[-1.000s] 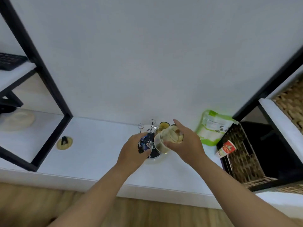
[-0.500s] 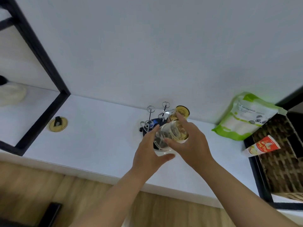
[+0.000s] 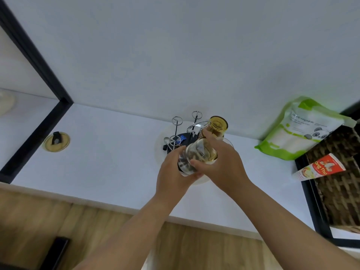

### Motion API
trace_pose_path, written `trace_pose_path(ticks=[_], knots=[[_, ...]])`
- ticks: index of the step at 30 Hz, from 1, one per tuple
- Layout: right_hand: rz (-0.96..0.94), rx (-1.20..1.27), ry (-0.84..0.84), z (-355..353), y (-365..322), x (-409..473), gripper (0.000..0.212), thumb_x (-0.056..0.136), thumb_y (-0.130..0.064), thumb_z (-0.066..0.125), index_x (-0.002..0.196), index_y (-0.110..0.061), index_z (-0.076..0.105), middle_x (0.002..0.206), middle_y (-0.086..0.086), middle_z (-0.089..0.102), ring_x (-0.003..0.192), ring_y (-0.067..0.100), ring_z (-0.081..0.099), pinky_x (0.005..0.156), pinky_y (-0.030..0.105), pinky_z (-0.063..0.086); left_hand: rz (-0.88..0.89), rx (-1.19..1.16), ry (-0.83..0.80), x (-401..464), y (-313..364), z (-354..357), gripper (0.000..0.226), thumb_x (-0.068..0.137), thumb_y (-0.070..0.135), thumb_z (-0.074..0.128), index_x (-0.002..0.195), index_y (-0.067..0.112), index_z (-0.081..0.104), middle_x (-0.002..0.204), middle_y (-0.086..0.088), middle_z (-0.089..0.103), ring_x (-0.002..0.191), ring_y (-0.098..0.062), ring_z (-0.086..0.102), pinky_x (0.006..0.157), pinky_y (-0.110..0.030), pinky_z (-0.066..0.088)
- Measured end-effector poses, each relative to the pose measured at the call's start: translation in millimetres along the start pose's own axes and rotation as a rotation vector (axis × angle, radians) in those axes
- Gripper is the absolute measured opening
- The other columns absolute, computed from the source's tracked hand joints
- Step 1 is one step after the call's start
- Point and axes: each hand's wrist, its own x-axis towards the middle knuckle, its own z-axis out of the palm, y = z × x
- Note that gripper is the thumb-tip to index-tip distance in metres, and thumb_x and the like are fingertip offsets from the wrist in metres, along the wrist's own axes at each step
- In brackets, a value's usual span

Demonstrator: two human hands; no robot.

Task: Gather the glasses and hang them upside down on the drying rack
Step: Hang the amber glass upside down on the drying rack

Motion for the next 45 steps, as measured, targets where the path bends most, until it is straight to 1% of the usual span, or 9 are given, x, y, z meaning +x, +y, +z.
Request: trace_pose_path(ticks=[4, 8, 13, 22, 26, 29, 33, 38, 45], knots=[[-0.015, -0.084, -0.004, 6, 7, 5, 0.090, 0.077, -0.052, 0.082, 0.157, -0.032, 0.045, 0.135, 0.000, 0.061, 0.133, 0.020, 0.045, 0.111, 0.046, 0.042, -0.011, -0.011, 0.004, 1, -10, 3, 0.076, 0.071, 0.055, 0.088, 0.135, 0.041, 0.050, 0.120, 0.034, 0.053, 0.115, 0.023, 0.046, 0.079, 0.003, 0.041], [-0.030, -0.195, -0.011, 12, 10, 8, 0.092, 0.075, -0.061, 0.080, 0.156, -0.035, 0.044, 0.142, -0.002, 0.061, 0.143, 0.020, 0.034, 0.121, 0.067, 0.018, -0.017, -0.008, 0.009, 1, -18, 6, 0.076, 0.071, 0.053, 0.089, 0.134, 0.042, 0.049, 0.117, 0.034, 0.054, 0.114, 0.021, 0.048, 0.080, 0.004, 0.039], [-0.073, -0.356, -0.016, 21, 9, 12, 0.091, 0.078, -0.068, 0.074, 0.157, -0.038, 0.041, 0.132, -0.007, 0.069, 0.149, 0.021, 0.033, 0.122, 0.069, -0.004, -0.042, 0.075, 0.041, 3, -30, 12, 0.081, 0.069, 0.062, 0.086, 0.138, 0.041, 0.050, 0.127, 0.028, 0.055, 0.113, 0.003, 0.052, 0.083, -0.004, 0.035], [-0.098, -0.456, -0.030, 31, 14, 15, 0.090, 0.074, -0.077, 0.069, 0.150, -0.032, 0.053, 0.126, 0.000, 0.074, 0.150, 0.026, 0.038, 0.119, 0.075, -0.002, -0.023, 0.189, 0.035, 8, -46, 18, 0.078, 0.069, 0.060, 0.086, 0.136, 0.037, 0.053, 0.134, 0.019, 0.057, 0.121, 0.001, 0.045, 0.089, -0.008, 0.032], [-0.125, -0.503, 0.008, 39, 21, 13, 0.089, 0.073, -0.080, 0.062, 0.146, -0.029, 0.057, 0.121, 0.001, 0.076, 0.148, 0.029, 0.042, 0.117, 0.077, 0.002, -0.009, 0.286, 0.060, 8, -52, 21, 0.083, 0.069, 0.063, 0.083, 0.141, 0.033, 0.054, 0.140, 0.014, 0.056, 0.128, -0.006, 0.044, 0.101, -0.023, 0.036], [-0.134, -0.517, 0.030, 43, 24, 14, 0.091, 0.074, -0.080, 0.063, 0.148, -0.028, 0.055, 0.121, 0.002, 0.076, 0.148, 0.030, 0.042, 0.117, 0.077, 0.003, -0.002, 0.296, 0.052, 9, -53, 20, 0.082, 0.069, 0.065, 0.079, 0.141, 0.033, 0.055, 0.137, 0.014, 0.057, 0.125, -0.006, 0.043, 0.099, -0.026, 0.034], [-0.163, -0.544, 0.012, 42, 27, 13, 0.098, 0.074, -0.084, 0.055, 0.154, -0.027, 0.048, 0.131, 0.001, 0.072, 0.151, 0.032, 0.038, 0.117, 0.078, 0.005, -0.003, 0.317, 0.028, 12, -57, 19, 0.082, 0.072, 0.067, 0.075, 0.144, 0.036, 0.052, 0.140, 0.014, 0.054, 0.128, -0.007, 0.043, 0.102, -0.030, 0.037], [-0.190, -0.567, -0.071, 35, 28, 9, 0.111, 0.073, -0.093, 0.044, 0.163, -0.029, 0.029, 0.164, 0.003, 0.044, 0.160, 0.032, 0.018, 0.120, 0.075, 0.007, 0.045, 0.318, -0.017, 18, -63, 12, 0.085, 0.074, 0.068, 0.076, 0.147, 0.033, 0.050, 0.148, 0.013, 0.054, 0.137, -0.009, 0.042, 0.113, -0.033, 0.034], [-0.199, -0.524, -0.087, 21, 32, 1, 0.111, 0.076, -0.086, 0.055, 0.165, -0.033, 0.016, 0.171, 0.002, 0.029, 0.162, 0.029, 0.004, 0.123, 0.070, 0.004, 0.127, 0.300, -0.138, 35, -66, -18, 0.087, 0.066, 0.067, 0.082, 0.142, 0.043, 0.048, 0.134, 0.027, 0.054, 0.129, -0.006, 0.048, 0.108, -0.037, 0.041]])
